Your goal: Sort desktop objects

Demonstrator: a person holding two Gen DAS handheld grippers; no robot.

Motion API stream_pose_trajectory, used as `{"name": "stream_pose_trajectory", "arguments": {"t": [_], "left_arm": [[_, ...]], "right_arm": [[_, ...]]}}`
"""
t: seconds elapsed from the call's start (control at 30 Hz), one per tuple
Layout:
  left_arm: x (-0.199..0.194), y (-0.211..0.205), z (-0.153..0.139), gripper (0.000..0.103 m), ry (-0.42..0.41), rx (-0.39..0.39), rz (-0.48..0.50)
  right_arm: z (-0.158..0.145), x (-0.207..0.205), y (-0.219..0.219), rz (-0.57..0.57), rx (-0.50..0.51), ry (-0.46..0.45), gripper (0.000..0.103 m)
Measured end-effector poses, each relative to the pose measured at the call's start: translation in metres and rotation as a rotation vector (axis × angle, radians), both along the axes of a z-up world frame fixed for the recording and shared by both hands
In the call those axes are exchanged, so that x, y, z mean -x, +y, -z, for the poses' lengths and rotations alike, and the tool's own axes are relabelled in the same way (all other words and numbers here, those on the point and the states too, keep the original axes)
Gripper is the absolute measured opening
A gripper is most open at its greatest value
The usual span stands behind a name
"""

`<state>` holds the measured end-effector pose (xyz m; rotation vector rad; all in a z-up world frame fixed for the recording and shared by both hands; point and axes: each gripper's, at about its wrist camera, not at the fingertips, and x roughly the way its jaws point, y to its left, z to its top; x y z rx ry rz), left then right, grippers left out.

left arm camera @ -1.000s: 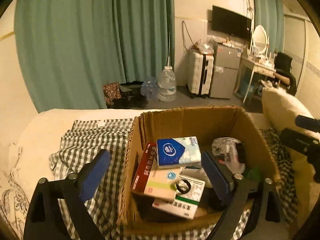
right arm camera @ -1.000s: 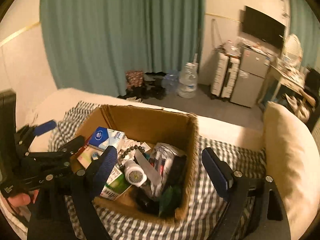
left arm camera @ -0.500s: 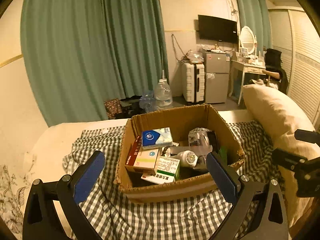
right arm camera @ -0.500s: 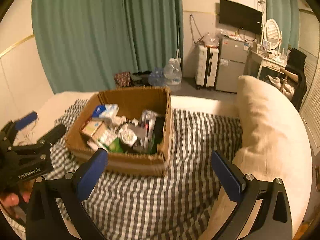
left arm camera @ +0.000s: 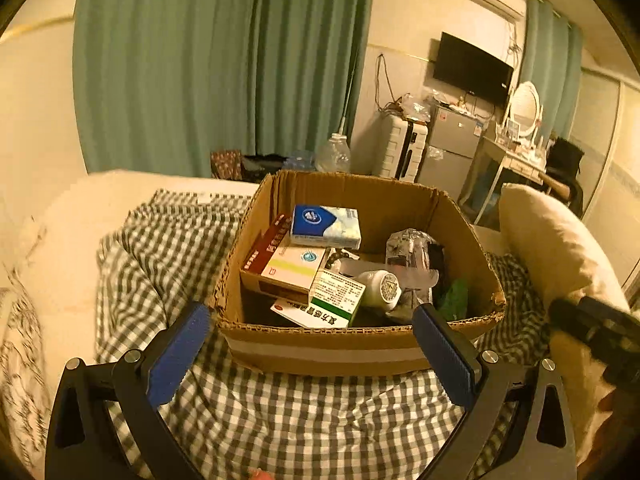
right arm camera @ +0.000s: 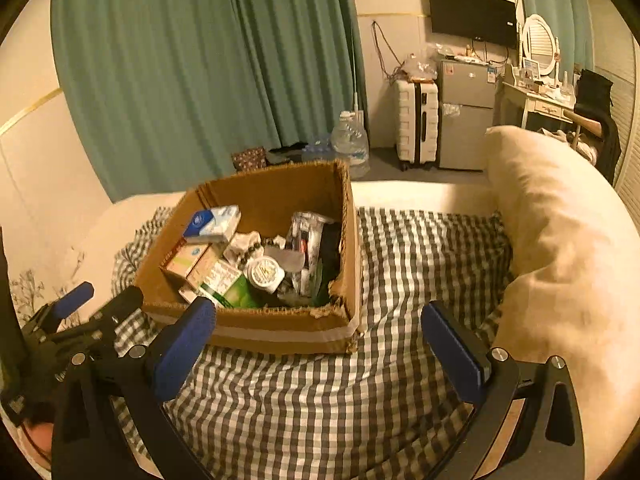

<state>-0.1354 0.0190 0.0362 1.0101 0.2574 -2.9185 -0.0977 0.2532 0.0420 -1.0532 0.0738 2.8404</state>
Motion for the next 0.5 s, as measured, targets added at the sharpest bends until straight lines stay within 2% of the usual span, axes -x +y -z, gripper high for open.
{"name": "stream_pose_trajectory", "arguments": {"t": [0.3, 0.5], "left_arm": [[0.004, 0.01, 0.004, 0.103, -0.002, 0.076, 0.023], [0.008, 0.007, 0.009, 0.103, -0.021, 0.066, 0.019]], "right_arm": [[0.017, 0.001, -0.011, -0.021, -0.039, -0.045, 0.102], [0.024, 0.003, -0.012, -0.01, -0.04, -0.066, 0.103]]}}
